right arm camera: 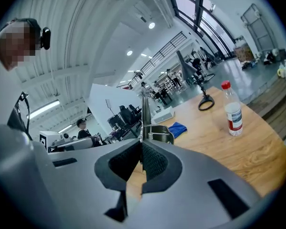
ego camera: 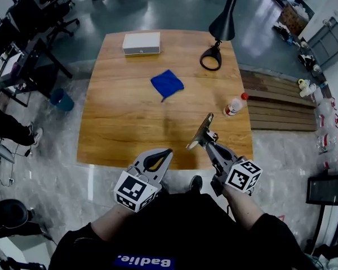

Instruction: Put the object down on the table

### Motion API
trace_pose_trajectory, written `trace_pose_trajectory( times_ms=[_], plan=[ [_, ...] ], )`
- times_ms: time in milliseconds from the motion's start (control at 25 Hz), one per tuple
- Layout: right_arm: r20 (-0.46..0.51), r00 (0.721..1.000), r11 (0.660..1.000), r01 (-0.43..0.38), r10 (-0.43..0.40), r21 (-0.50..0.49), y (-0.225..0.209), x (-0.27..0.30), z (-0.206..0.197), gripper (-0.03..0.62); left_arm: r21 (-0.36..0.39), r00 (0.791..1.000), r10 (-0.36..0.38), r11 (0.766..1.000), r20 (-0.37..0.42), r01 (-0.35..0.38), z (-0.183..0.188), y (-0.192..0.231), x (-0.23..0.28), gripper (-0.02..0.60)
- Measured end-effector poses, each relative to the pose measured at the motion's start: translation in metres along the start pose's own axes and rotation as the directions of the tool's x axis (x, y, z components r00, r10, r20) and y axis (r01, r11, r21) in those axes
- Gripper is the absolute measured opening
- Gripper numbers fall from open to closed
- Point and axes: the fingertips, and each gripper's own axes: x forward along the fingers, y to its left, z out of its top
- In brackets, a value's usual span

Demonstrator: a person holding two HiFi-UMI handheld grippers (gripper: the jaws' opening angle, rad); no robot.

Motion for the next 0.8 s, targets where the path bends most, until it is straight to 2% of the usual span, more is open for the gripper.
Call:
trace_pose_trajectory(
  times_ms=[200,360,680,800],
  plan=[
    [-0.016,0.999,0.989,-0.033,0.035,0.142,-0.027,0.021,-0.004,0.008,-0.017,0.998,0.064,0.998,-0.030,-0.064,-0.003,0.010,0.000,0.008],
    [-0.020,0.998,0.974,-0.060,0.066,0.220,-0.040,0.033,-0.005,0.008,-0.013,0.995,0.095,0.995,-0.039,-0.096,-0.001,0.012,0.006,0.008],
    [-0.020,0.998,0.932,-0.051,0.062,0.360,-0.068,0.044,-0.015,0.008,0.032,0.995,0.093,0.995,-0.025,-0.092,0.015,-0.002,0.021,0.008],
    [-0.017,0.998,0.906,-0.044,0.056,0.421,-0.080,0.052,-0.024,0.008,0.037,0.995,0.091,0.995,-0.028,-0.090,0.016,-0.004,0.021,0.008]
  ],
)
